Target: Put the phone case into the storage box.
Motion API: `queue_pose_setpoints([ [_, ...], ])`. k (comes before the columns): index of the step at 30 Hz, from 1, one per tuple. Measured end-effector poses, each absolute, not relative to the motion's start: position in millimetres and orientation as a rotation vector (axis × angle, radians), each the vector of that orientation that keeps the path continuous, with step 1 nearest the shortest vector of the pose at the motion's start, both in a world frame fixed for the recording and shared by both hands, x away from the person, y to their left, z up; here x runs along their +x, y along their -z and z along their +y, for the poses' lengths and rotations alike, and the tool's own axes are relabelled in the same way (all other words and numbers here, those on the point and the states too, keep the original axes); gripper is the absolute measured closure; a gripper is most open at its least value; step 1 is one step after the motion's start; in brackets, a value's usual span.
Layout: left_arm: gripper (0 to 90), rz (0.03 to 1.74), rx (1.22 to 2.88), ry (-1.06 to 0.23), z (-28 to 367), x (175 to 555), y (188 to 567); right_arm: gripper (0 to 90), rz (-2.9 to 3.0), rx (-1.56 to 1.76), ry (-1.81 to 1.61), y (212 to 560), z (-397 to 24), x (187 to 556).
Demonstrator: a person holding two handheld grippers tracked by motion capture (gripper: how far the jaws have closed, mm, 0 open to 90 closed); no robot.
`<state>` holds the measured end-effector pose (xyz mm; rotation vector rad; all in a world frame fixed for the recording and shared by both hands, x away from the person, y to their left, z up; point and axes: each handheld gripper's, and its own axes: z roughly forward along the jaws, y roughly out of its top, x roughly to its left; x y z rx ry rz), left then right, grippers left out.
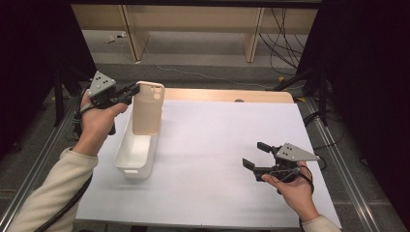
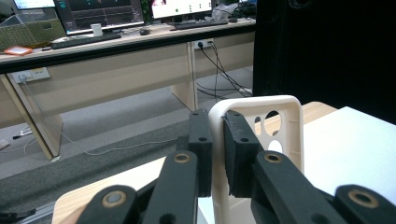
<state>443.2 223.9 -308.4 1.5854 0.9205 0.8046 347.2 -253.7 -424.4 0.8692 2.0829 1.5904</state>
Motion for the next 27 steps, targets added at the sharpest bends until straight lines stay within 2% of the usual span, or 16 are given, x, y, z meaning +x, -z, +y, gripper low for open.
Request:
queue_pose_setpoints([
  [27, 82.3, 0.939, 1.582, -0.834, 229.7, 452.6, 311.9, 18.8, 2.079, 0.872, -1.599, 423.7, -254.8, 344.8],
])
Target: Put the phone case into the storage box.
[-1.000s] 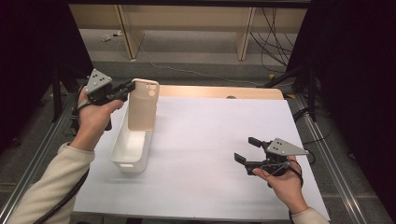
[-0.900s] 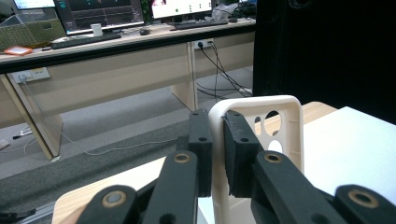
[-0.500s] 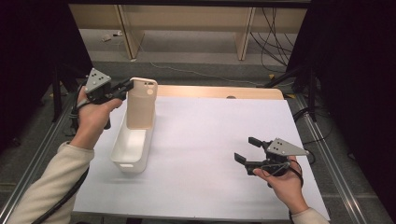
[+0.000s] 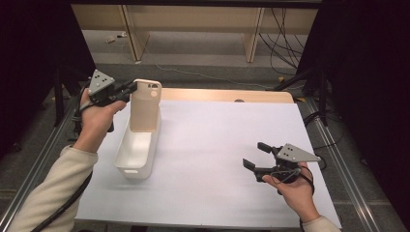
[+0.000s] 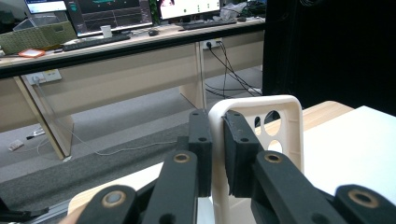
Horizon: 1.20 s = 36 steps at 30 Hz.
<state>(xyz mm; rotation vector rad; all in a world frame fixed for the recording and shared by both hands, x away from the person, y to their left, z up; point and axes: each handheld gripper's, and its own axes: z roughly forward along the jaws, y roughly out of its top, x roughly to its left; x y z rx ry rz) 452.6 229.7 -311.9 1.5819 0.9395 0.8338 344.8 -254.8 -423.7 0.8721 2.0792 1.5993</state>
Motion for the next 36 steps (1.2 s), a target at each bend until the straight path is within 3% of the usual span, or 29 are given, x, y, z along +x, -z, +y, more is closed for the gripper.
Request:
queue_pose_setpoints([
  [36, 82.3, 0.954, 1.576, -0.845, 233.8, 465.9, 316.3, 18.9, 2.077, 0.882, -1.598, 423.4, -258.6, 341.1],
])
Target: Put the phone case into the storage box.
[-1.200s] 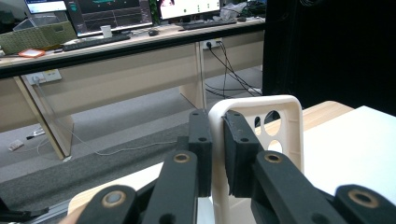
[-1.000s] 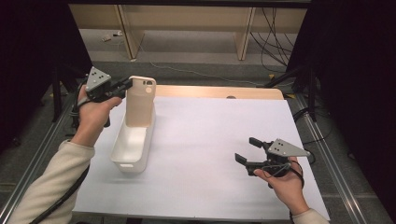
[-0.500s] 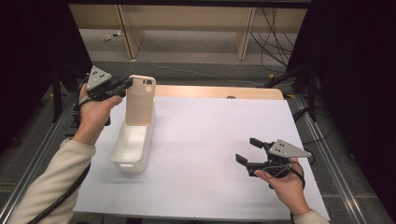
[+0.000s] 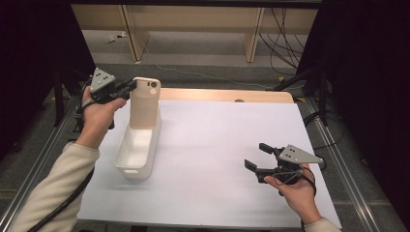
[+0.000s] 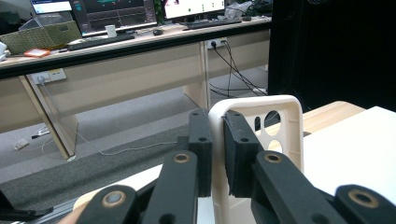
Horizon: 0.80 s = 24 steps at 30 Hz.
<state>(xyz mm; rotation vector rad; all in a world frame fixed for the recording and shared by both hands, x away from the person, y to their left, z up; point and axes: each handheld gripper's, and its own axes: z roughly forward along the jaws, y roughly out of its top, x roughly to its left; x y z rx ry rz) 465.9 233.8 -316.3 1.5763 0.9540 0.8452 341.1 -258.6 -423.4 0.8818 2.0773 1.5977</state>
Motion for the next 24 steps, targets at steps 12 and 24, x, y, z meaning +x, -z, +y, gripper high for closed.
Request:
queue_pose_setpoints([
  [12, 82.3, 0.96, 1.568, -0.857, 238.3, 468.1, 313.5, 18.9, 2.077, 0.882, -1.599, 423.4, -258.6, 341.1],
  [24, 82.3, 0.964, 1.569, -0.86, 239.5, 472.5, 315.4, 18.9, 2.077, 0.872, -1.61, 423.6, -258.9, 341.7],
])
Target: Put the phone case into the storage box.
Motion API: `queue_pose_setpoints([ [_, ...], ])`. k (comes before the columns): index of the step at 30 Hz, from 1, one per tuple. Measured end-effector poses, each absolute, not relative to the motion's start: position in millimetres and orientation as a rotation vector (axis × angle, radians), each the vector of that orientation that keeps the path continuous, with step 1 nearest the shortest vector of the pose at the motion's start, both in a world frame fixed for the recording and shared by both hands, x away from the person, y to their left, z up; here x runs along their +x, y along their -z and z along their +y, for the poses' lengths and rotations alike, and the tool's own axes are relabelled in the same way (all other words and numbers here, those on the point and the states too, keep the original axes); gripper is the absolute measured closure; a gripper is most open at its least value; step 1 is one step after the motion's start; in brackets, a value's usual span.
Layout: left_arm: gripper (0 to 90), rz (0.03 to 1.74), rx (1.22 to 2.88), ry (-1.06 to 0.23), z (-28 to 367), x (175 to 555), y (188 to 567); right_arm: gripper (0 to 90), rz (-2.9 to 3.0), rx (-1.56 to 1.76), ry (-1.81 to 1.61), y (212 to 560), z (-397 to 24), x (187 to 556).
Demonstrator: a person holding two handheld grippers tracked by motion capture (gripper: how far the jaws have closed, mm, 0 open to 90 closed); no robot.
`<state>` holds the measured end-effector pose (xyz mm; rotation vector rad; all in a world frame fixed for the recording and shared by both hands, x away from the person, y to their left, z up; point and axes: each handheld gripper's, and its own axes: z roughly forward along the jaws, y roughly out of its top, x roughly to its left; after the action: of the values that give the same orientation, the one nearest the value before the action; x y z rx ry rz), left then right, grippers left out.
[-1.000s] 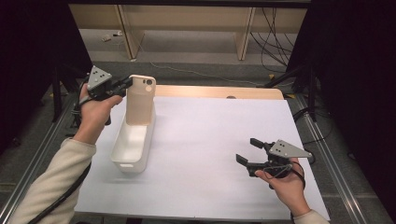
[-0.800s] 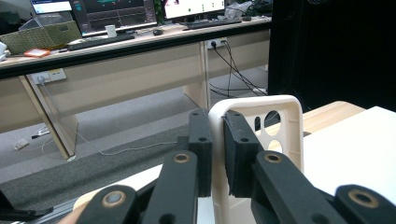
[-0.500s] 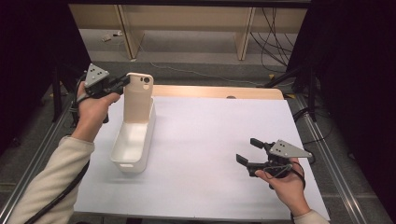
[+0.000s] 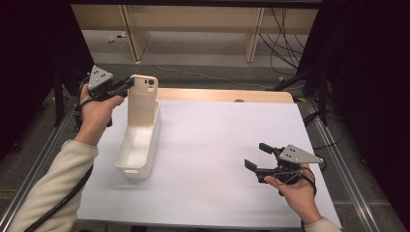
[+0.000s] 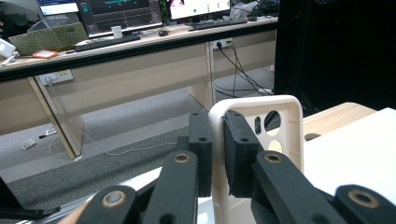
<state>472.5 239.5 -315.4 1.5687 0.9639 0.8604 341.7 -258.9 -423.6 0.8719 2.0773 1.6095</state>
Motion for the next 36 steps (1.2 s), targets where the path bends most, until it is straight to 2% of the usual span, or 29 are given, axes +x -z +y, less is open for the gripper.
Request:
queue_pose_setpoints([
  [36, 82.3, 0.96, 1.575, -0.884, 245.2, 487.5, 324.1, 19.1, 2.08, 0.868, -1.619, 424.5, -258.2, 341.9],
])
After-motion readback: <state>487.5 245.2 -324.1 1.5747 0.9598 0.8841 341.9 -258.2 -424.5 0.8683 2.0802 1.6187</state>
